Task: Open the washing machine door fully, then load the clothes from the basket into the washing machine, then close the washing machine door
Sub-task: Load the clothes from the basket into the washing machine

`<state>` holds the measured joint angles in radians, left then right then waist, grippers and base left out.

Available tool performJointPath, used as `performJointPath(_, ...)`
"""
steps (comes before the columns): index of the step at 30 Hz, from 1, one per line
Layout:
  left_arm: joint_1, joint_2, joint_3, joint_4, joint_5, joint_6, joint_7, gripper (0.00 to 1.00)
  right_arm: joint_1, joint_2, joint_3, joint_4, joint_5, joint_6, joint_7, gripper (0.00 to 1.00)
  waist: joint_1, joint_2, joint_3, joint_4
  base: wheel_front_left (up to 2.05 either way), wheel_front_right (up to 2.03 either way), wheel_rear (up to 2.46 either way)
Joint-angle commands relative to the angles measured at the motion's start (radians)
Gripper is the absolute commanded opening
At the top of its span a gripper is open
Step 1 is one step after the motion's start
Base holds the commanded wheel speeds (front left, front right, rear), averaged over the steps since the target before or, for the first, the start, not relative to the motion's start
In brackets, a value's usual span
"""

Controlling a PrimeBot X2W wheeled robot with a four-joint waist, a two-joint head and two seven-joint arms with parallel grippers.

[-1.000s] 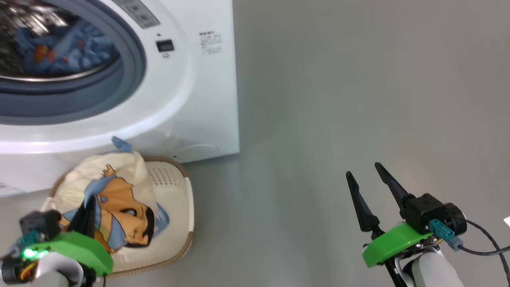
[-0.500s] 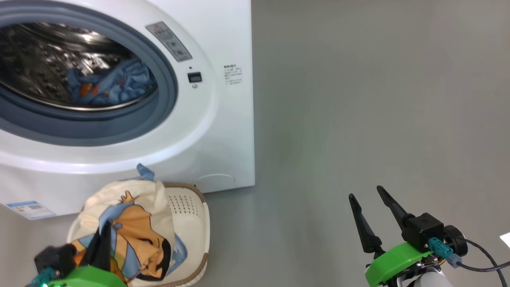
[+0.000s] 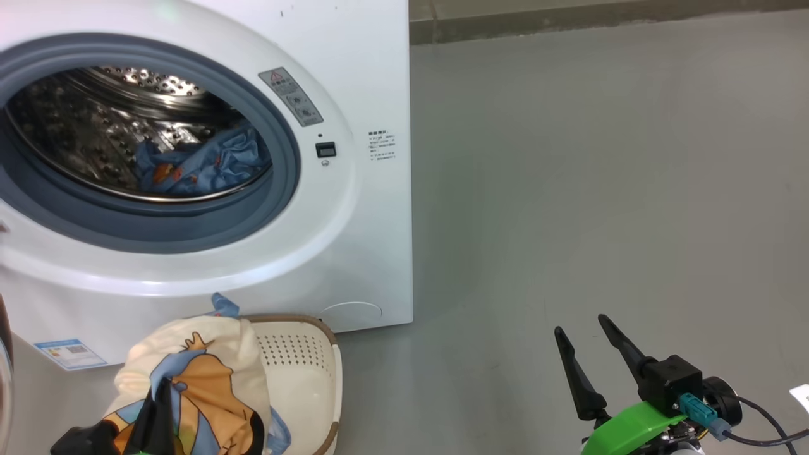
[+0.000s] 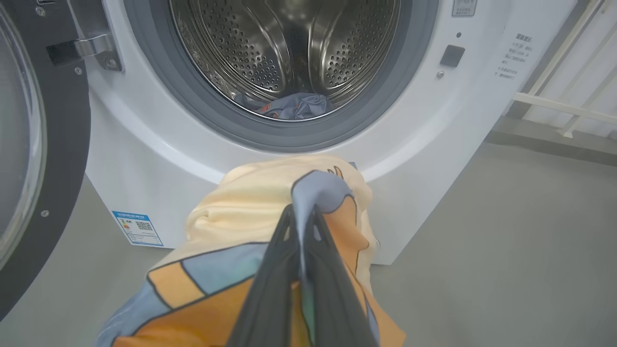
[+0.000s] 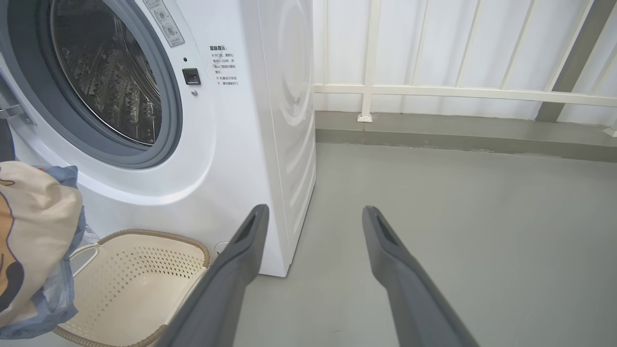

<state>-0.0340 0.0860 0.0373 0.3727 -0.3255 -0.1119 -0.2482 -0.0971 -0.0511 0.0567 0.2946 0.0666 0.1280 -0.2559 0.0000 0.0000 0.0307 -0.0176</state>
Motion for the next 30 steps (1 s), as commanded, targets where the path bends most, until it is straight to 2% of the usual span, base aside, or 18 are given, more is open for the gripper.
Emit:
performJointPath(1,-0.009,0.01,0.041,-0.039,0.014,-0.005,-0.014,0.0,0.0,0.001,0.026,-0.02,0.01,0.003,-0.006,1.0,0.0,0.0,-0.004,0.0,0.0,0.0,0.0)
performJointPath(16,-0.052,-0.011,0.097,-0.132,0.03,-0.018,-0.014,0.0,-0.017,0.001,0.041,-0.024,0.005,0.003,-0.006,1.0,0.0,0.0,0.054,-0.018,0.0,0.0,0.0)
performJointPath(23,-0.146,0.024,0.106,-0.159,0.009,-0.019,-0.014,0.0,-0.039,0.001,0.04,-0.032,-0.009,0.003,-0.006,1.0,0.0,0.0,0.136,-0.04,0.0,0.0,0.0)
performJointPath(30,-0.299,0.088,0.126,-0.138,-0.029,-0.019,-0.014,0.0,-0.066,0.001,0.038,-0.047,-0.016,0.003,-0.006,1.0,0.0,0.0,0.237,-0.076,0.0,0.0,0.0)
